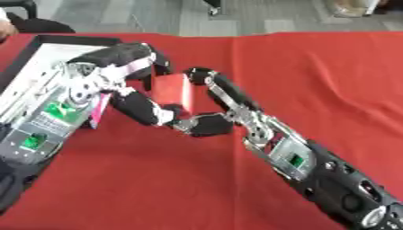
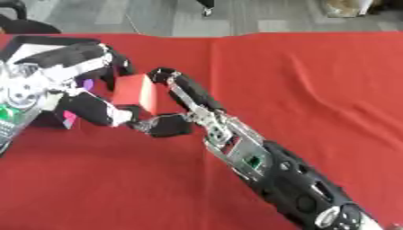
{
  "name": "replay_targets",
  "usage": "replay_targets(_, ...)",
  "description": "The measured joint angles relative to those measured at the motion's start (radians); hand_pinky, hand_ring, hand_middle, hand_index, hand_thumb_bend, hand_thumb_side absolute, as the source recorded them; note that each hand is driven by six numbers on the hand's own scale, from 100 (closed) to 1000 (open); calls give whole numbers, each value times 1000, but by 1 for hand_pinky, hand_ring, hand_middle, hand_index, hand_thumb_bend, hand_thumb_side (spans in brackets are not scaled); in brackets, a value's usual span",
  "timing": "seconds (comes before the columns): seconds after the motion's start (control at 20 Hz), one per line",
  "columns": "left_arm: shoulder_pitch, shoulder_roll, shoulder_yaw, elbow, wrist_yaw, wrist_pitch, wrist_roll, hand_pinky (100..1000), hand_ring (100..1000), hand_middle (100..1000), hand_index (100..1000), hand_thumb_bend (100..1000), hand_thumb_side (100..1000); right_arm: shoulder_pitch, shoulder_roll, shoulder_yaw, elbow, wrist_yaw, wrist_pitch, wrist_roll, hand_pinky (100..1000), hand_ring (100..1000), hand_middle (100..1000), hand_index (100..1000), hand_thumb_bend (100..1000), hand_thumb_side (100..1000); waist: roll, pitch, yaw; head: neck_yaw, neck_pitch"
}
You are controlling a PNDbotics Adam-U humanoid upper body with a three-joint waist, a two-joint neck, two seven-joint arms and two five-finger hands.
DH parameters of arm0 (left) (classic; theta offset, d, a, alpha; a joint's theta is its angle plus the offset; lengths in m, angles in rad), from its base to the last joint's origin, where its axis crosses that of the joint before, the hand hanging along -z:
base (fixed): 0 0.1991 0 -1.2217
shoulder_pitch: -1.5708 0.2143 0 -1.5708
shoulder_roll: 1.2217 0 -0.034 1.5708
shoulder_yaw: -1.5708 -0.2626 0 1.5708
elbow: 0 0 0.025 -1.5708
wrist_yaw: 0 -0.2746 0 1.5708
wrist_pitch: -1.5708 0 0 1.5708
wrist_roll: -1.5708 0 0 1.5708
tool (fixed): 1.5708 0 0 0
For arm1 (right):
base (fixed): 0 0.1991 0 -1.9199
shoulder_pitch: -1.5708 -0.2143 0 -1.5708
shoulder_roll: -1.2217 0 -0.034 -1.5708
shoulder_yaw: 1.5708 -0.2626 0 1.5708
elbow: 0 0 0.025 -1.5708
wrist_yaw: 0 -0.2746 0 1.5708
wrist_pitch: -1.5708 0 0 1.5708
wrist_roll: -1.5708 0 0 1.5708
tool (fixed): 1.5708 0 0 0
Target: Pick up the objects with one hand, pass them to the other hand, and then place them into the box on the other side of the table.
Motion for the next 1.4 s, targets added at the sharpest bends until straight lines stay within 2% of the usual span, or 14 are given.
replay_targets(0.4, 50, 57, 43, -25, -10, 9, 9, 697, 526, 391, 391, 150, 100, 1, 0, -1, 2, 13, 15, -4, 874, 881, 785, 950, 625, 646, 0, 0, 1, -1, 0)
replay_targets(0.7, 112, 132, 159, -77, -10, 73, 73, 691, 518, 390, 385, 119, 100, 7, -9, -5, 3, 14, 25, 2, 872, 874, 779, 943, 614, 610, 0, 0, 1, -1, 0)
replay_targets(0.8, 123, 157, 199, -76, -8, 99, 102, 694, 521, 392, 388, 116, 100, 8, -10, -7, -2, 13, 28, 3, 868, 867, 773, 938, 599, 571, 0, 0, 0, 0, 0)
replay_targets(1.1, 121, 228, 292, 38, -10, 187, 197, 702, 530, 401, 397, 100, 100, 7, -17, -13, -26, -6, 39, -2, 862, 849, 755, 918, 532, 417, -2, 0, -13, 18, 0)
replay_targets(1.4, 92, 242, 324, 188, 7, 259, 283, 708, 542, 418, 417, 100, 100, -2, -21, -21, -70, -44, 44, -5, 857, 839, 745, 908, 523, 387, -17, 8, -37, 75, 0)
